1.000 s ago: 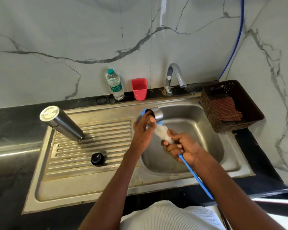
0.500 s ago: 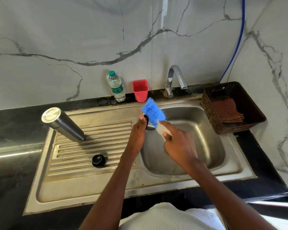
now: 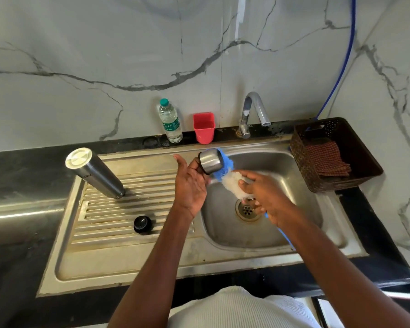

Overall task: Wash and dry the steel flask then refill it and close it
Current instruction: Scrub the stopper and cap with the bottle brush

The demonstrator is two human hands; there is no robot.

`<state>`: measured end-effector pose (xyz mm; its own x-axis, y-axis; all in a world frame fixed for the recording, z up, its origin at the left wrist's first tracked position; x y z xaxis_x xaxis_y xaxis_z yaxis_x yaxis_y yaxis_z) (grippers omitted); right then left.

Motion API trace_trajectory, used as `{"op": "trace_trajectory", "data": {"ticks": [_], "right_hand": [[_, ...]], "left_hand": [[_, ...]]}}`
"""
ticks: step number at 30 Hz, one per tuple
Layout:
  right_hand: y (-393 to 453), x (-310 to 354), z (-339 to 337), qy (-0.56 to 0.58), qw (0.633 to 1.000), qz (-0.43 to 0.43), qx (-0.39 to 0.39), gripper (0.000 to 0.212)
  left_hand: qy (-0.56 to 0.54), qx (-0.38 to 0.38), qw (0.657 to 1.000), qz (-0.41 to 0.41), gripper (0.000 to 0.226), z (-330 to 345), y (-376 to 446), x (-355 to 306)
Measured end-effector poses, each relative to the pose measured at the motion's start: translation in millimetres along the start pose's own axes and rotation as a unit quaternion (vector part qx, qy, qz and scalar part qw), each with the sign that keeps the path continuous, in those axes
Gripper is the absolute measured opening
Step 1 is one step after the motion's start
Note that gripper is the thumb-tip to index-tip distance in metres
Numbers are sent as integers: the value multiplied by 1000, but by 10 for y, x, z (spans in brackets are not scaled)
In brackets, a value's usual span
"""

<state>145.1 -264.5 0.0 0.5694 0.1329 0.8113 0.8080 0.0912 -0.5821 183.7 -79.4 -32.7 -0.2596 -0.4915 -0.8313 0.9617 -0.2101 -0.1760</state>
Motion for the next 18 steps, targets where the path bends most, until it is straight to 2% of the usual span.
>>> {"op": "trace_trajectory", "data": {"ticks": [2,4,7,9,11,14,16,17,18], "right_hand": [[-43,-151,90,111,991,40,57,33],[-113,-249,197,136,988,40,59,31],[-284,-294,261,76,996,-6,-41,35],[-417,-212,231,-18,991,-68,-111,40],[-532,-65,207,-165,967,-129,-147,45],[-641,187,275,-327,916,-175,-151,52],[-557,300,211,-360,897,-188,-171,52],[-458,345,159,-356,900,-184,-173,50],[-331,362,98,-324,918,-165,-161,48]], "left_hand": [[65,-18,998,19,91,29,-11,-48],[204,-27,978,39,95,47,-26,-31],[393,-33,915,84,75,63,-21,5],[441,-51,892,85,70,85,-11,-24],[429,-38,900,69,76,123,22,-43],[356,29,932,56,79,166,30,14],[318,52,946,36,79,231,-37,20],[278,58,958,35,81,257,-60,8],[215,58,974,42,84,253,-69,-7]]}}
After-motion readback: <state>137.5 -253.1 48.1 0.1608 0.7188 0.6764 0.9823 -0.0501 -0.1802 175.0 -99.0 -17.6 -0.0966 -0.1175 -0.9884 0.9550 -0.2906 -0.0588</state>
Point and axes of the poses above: each hand's wrist, its own y-axis towards the middle knuckle, its own z-axis out of the palm, x = y × z, the point moved 5 cm from there along y, towards the middle knuckle, and after that the axes turned 8 degrees about x, right-handed, at the moved point
